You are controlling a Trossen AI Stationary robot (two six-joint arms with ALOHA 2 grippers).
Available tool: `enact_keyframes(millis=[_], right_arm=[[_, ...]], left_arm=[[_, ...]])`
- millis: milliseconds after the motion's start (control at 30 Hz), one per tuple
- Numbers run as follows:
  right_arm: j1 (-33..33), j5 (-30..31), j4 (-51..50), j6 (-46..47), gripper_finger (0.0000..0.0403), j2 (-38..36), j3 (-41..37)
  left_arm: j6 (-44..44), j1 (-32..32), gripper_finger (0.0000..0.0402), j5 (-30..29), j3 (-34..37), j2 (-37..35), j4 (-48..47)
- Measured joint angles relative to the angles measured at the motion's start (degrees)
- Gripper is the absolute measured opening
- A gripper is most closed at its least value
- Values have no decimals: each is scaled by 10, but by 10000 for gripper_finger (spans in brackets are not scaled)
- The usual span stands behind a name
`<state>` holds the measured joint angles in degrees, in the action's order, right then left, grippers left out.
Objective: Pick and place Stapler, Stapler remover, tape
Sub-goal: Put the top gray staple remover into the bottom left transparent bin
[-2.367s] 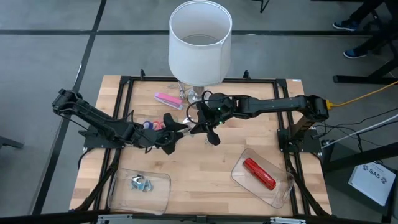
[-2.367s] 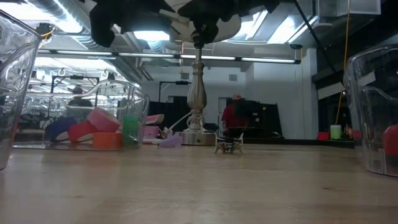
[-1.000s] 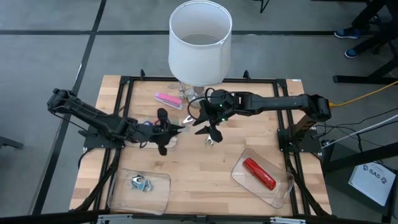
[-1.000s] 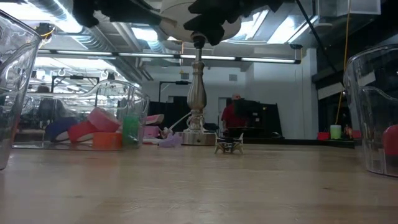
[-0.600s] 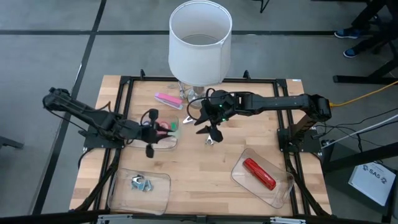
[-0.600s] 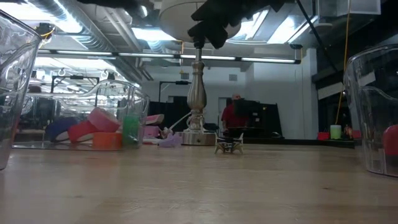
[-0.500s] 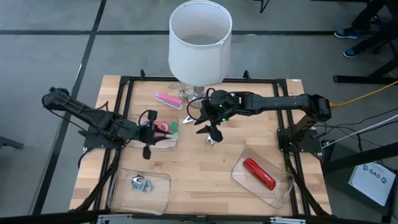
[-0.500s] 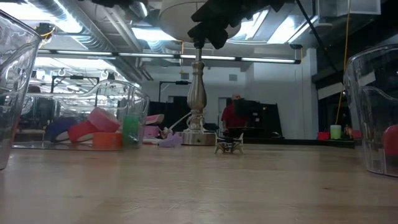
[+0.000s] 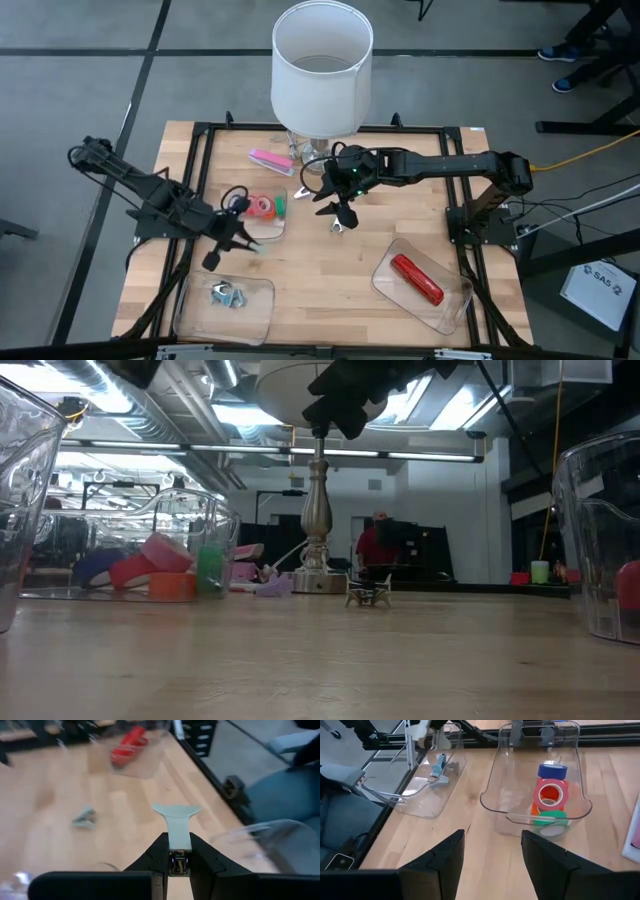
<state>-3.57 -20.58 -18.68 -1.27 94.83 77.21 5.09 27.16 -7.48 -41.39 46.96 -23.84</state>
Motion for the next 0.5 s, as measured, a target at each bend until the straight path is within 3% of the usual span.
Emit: enact_keyframes(millis=[300, 500], right_arm=[[0, 0, 37, 26, 197, 0, -41], [0, 0, 84, 55, 196, 1, -71]], left_arm=[[121, 30, 38, 60, 0, 0, -39], [219, 61, 38, 58, 0, 6, -90]])
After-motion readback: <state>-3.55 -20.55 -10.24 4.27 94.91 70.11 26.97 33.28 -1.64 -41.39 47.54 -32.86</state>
